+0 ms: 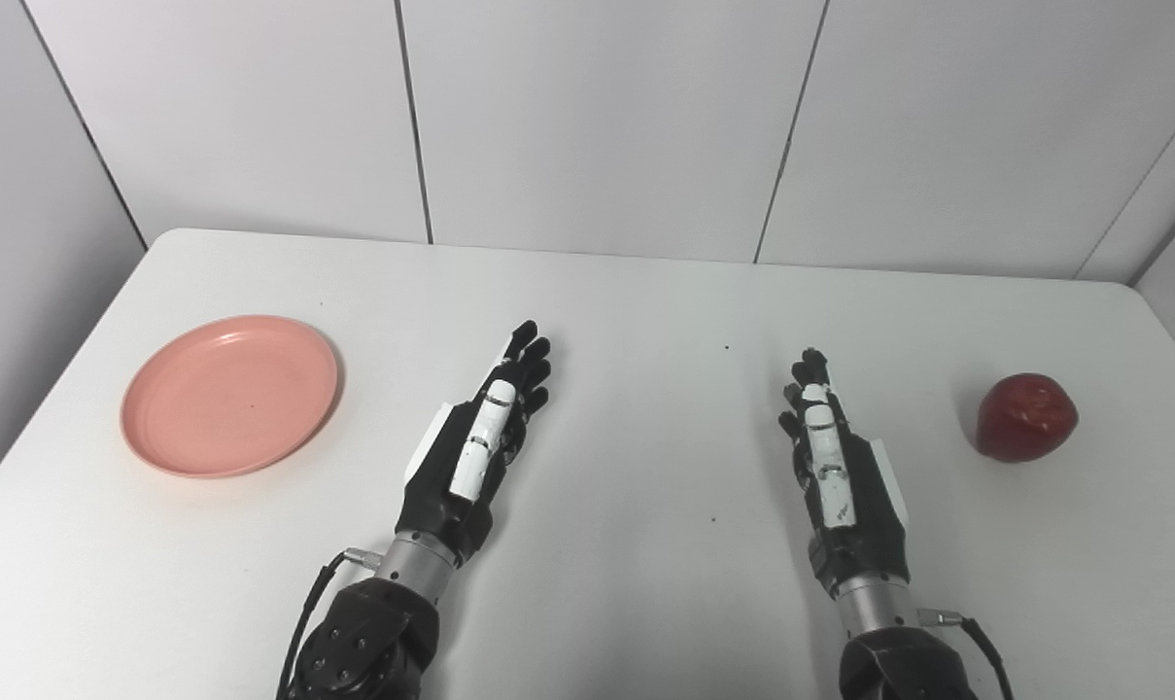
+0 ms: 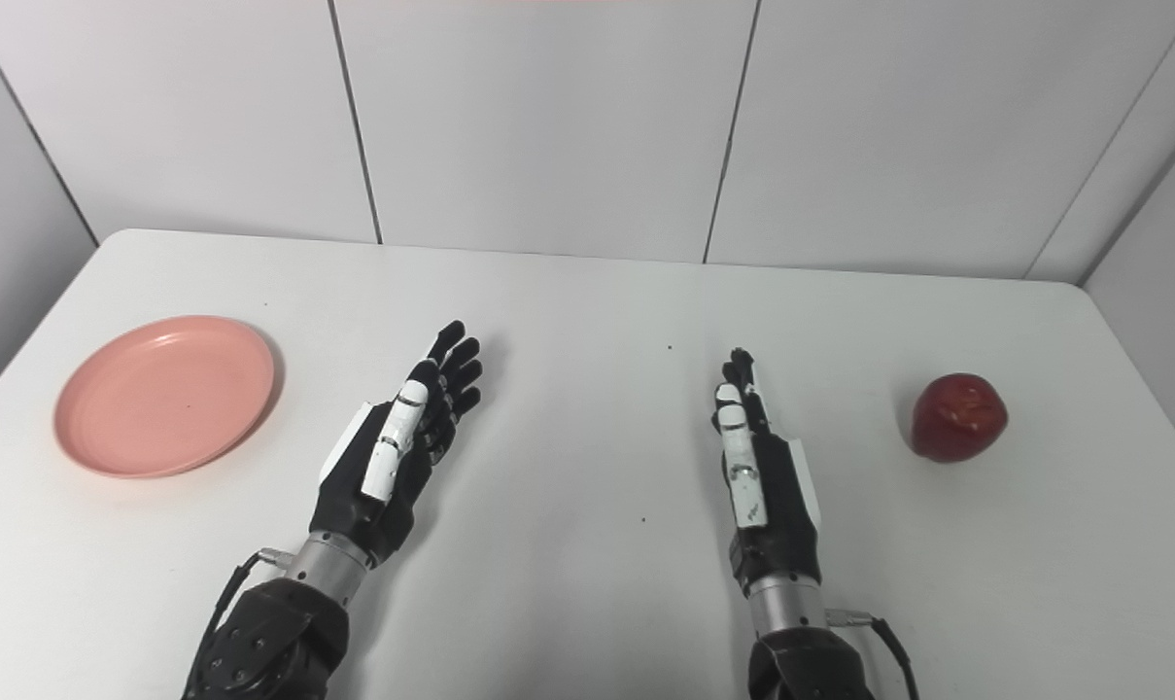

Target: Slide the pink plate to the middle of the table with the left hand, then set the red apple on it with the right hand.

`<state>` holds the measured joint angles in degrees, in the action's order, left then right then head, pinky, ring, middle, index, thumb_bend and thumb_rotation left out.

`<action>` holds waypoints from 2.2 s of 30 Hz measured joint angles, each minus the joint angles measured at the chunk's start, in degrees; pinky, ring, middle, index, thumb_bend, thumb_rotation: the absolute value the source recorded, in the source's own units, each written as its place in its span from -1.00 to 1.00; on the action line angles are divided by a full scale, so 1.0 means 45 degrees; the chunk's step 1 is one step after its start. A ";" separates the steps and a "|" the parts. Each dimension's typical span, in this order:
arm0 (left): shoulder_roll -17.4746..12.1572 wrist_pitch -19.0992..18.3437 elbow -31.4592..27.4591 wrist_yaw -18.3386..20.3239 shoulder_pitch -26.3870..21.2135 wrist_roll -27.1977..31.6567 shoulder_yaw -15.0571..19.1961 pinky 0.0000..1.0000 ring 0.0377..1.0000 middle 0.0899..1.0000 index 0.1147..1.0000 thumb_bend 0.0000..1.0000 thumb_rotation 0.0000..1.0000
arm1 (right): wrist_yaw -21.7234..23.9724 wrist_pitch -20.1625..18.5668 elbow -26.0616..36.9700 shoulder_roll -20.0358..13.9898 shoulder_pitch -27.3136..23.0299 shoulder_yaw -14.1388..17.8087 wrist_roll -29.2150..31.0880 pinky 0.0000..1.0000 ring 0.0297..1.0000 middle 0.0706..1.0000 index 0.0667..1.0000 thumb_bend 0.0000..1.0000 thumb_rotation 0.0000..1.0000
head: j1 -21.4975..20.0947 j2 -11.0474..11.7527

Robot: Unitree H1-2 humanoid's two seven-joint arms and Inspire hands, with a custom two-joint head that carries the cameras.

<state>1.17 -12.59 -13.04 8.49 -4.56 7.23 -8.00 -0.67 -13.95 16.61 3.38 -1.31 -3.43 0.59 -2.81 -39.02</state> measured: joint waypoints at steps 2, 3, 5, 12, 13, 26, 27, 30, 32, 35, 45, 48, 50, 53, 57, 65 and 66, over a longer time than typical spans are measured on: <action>0.0000 0.0002 0.0000 0.0000 0.0003 0.0000 -0.0001 1.00 1.00 1.00 1.00 -0.15 1.00 | -0.0001 0.0000 0.0000 0.0013 0.0000 0.0004 0.0022 1.00 1.00 1.00 1.00 -0.40 1.00 | 0.0019 -0.0020; 0.0000 0.0002 0.0000 -0.0001 0.0003 -0.0001 -0.0002 1.00 1.00 1.00 1.00 -0.16 1.00 | -0.0001 0.0000 0.0000 0.0020 0.0000 0.0002 0.0031 1.00 1.00 1.00 1.00 -0.40 1.00 | 0.0019 -0.0020; 0.0001 0.0002 0.0000 -0.0002 0.0003 -0.0002 -0.0007 1.00 1.00 1.00 1.00 -0.16 1.00 | 0.0001 0.0000 0.0000 0.0018 0.0000 -0.0006 0.0019 1.00 1.00 1.00 1.00 -0.41 1.00 | 0.0019 -0.0039; 0.0002 0.0002 -0.0001 -0.0008 0.0010 -0.0012 -0.0016 1.00 1.00 1.00 1.00 -0.15 1.00 | 0.0004 0.0003 0.0000 0.0010 0.0000 -0.0041 -0.0020 1.00 1.00 1.00 1.00 -0.41 1.00 | 0.0019 -0.0020; 0.0002 0.0003 -0.0001 -0.0007 0.0011 -0.0015 -0.0018 1.00 1.00 1.00 1.00 -0.15 1.00 | 0.0004 0.0009 -0.0001 0.0007 0.0000 -0.0040 -0.0019 1.00 1.00 1.00 1.00 -0.42 1.00 | 0.0019 -0.0020; 0.0029 0.0151 0.0108 -0.0007 0.0042 -0.0026 -0.0126 1.00 1.00 1.00 1.00 -0.18 1.00 | 0.0013 0.0152 -0.0087 -0.0038 0.0024 -0.0010 0.0043 1.00 1.00 1.00 1.00 -0.45 1.00 | 0.0915 0.0681; 0.0053 0.0185 0.0168 -0.0010 0.0055 -0.0032 -0.0157 1.00 1.00 1.00 1.00 -0.19 1.00 | 0.0020 0.0155 -0.0115 -0.0068 0.0039 0.0014 0.0079 1.00 1.00 1.00 1.00 -0.42 1.00 | 0.0918 0.0683; 0.0226 0.0454 0.0515 -0.0024 0.0108 -0.0042 -0.0263 1.00 1.00 1.00 1.00 -0.17 1.00 | 0.0042 0.0167 -0.0226 -0.0212 0.0095 0.0120 0.0236 1.00 1.00 1.00 1.00 -0.41 1.00 | 0.1562 0.1074; 0.0325 0.0543 0.0726 -0.0023 0.0139 -0.0067 -0.0412 1.00 1.00 1.00 1.00 -0.16 1.00 | 0.0065 0.0248 -0.0398 -0.0362 0.0112 0.0195 0.0312 1.00 1.00 1.00 1.00 -0.41 1.00 | 0.1930 0.1306; 0.0413 0.0611 0.0957 -0.0049 0.0169 -0.0359 -0.0667 1.00 1.00 1.00 1.00 -0.12 1.00 | 0.0086 0.0627 -0.0609 -0.0498 0.0144 0.0290 0.0496 1.00 1.00 1.00 1.00 -0.40 1.00 | 0.2440 0.1639; 0.0686 0.1048 0.1520 -0.0150 0.0171 -0.0906 -0.0880 1.00 1.00 1.00 1.00 -0.12 1.00 | 0.0314 0.1209 -0.1324 -0.0679 0.0197 0.0510 0.0843 1.00 1.00 1.00 1.00 -0.42 1.00 | 0.3203 0.2284; 0.0689 0.1185 0.1658 -0.0144 0.0170 -0.0931 -0.0915 1.00 1.00 1.00 1.00 -0.14 1.00 | 0.0402 0.1277 -0.1330 -0.0706 0.0198 0.0522 0.0944 1.00 1.00 1.00 1.00 -0.45 1.00 | 0.3301 0.2382; 0.0688 0.1217 0.1748 -0.0137 0.0172 -0.0931 -0.0917 1.00 1.00 1.00 1.00 -0.16 1.00 | 0.0477 0.1458 -0.1364 -0.0746 0.0198 0.0525 0.0977 1.00 1.00 1.00 1.00 -0.50 1.00 | 0.3417 0.2480; 0.0685 0.1218 0.1748 -0.0116 0.0167 -0.0930 -0.0903 1.00 1.00 1.00 1.00 -0.19 1.00 | 0.0522 0.1653 -0.1441 -0.0761 0.0197 0.0537 0.1045 1.00 1.00 1.00 1.00 -0.51 1.00 | 0.3496 0.2538; 0.0681 0.1218 0.1748 -0.0106 0.0162 -0.0930 -0.0869 1.00 1.00 1.00 1.00 -0.16 1.00 | 0.0524 0.1740 -0.1741 -0.0759 0.0201 0.0570 0.1086 1.00 1.00 1.00 1.00 -0.49 1.00 | 0.3594 0.2617; 0.0390 0.1114 0.1394 0.0041 -0.0113 -0.0889 -0.0693 1.00 1.00 1.00 1.00 -0.19 1.00 | 0.0522 0.1742 -0.1755 -0.0756 0.0211 0.0566 0.1068 1.00 1.00 1.00 1.00 -0.53 1.00 | 0.3789 0.2734; 0.0372 0.1071 0.1283 0.0091 -0.0207 -0.0852 -0.0639 1.00 1.00 1.00 0.99 -0.17 1.00 | 0.0522 0.1742 -0.1754 -0.0752 0.0211 0.0567 0.1084 1.00 1.00 1.00 1.00 -0.54 1.00 | 0.3789 0.2734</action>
<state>2.84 -7.77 -7.27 8.90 -5.49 3.40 -10.88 1.67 -6.11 8.72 -0.01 -0.36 -0.88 5.47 14.24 -26.72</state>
